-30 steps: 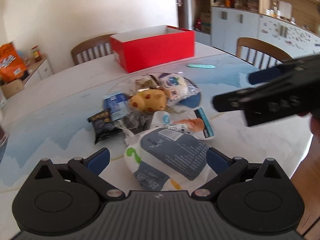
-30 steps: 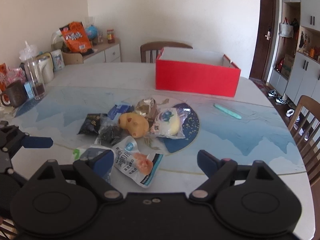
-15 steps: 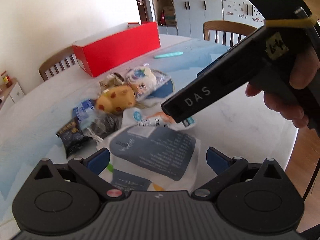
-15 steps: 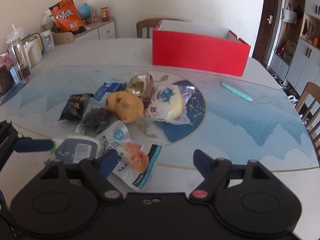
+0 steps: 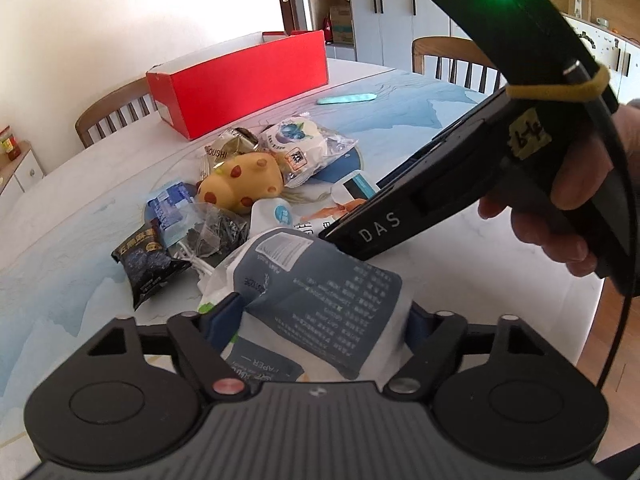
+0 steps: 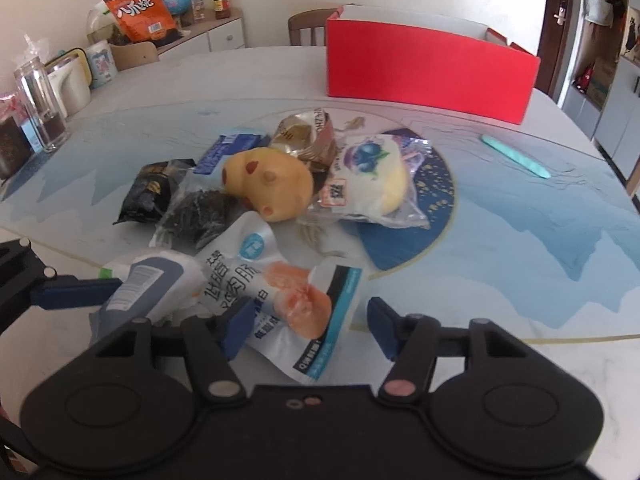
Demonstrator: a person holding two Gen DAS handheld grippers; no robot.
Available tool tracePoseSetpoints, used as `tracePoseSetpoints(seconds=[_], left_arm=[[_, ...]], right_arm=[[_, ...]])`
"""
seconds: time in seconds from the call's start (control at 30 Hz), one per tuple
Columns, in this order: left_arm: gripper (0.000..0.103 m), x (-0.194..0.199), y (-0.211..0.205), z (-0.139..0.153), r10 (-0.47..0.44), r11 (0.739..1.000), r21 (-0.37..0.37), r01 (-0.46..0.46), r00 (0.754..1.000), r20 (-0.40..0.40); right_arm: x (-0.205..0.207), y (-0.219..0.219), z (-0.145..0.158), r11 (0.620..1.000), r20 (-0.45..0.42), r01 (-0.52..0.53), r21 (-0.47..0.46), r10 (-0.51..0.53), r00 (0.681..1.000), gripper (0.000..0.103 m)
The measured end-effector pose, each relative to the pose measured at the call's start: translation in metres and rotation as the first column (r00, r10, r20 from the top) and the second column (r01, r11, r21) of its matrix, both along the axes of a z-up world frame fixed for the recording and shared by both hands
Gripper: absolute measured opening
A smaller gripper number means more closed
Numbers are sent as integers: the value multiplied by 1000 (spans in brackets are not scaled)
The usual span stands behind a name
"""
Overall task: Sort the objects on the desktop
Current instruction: 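Close left tool on white bag while right tool closes on chicken pouch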
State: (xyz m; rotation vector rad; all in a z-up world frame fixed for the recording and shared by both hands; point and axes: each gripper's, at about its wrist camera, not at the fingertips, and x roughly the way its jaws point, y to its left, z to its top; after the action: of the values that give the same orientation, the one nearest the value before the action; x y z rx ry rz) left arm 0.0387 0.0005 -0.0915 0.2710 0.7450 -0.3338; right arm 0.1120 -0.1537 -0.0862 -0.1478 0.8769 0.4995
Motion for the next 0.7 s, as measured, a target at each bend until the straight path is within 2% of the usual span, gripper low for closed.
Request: tracePoseSetpoints(seconds=[0.13, 0.2, 0.4, 0.43, 0.47, 0.6, 0.7], left_arm=[[68, 1, 11, 5, 23, 998, -53, -24, 999, -27], [66, 0, 15, 6, 31, 997, -74, -33, 999, -34], [57, -3, 22, 10, 56, 994, -95, -60, 997, -43], [52, -4, 23, 11, 59, 993, -99, -63, 997, -44], [50, -5, 23, 11, 62, 993, -102, -66, 997, -45], [44, -4, 23, 13, 61, 994, -88, -65, 997, -43], [40, -5, 24, 14, 65, 993, -91, -68, 997, -45]], right_arm=[[3, 3, 0, 999, -29, -29, 40, 30, 999, 64], [4, 5, 0, 998, -28, -45, 42, 46, 999, 62], [6, -1, 2, 995, -54, -50, 83, 54, 997, 32], [6, -2, 2, 995, -65, -47, 90, 53, 996, 24], [6, -3, 2, 994, -76, -44, 96, 52, 996, 10], [5, -9, 2, 990, -116, -18, 142, 34, 993, 4], [-3, -8, 7, 990, -96, -23, 142, 37, 995, 1]])
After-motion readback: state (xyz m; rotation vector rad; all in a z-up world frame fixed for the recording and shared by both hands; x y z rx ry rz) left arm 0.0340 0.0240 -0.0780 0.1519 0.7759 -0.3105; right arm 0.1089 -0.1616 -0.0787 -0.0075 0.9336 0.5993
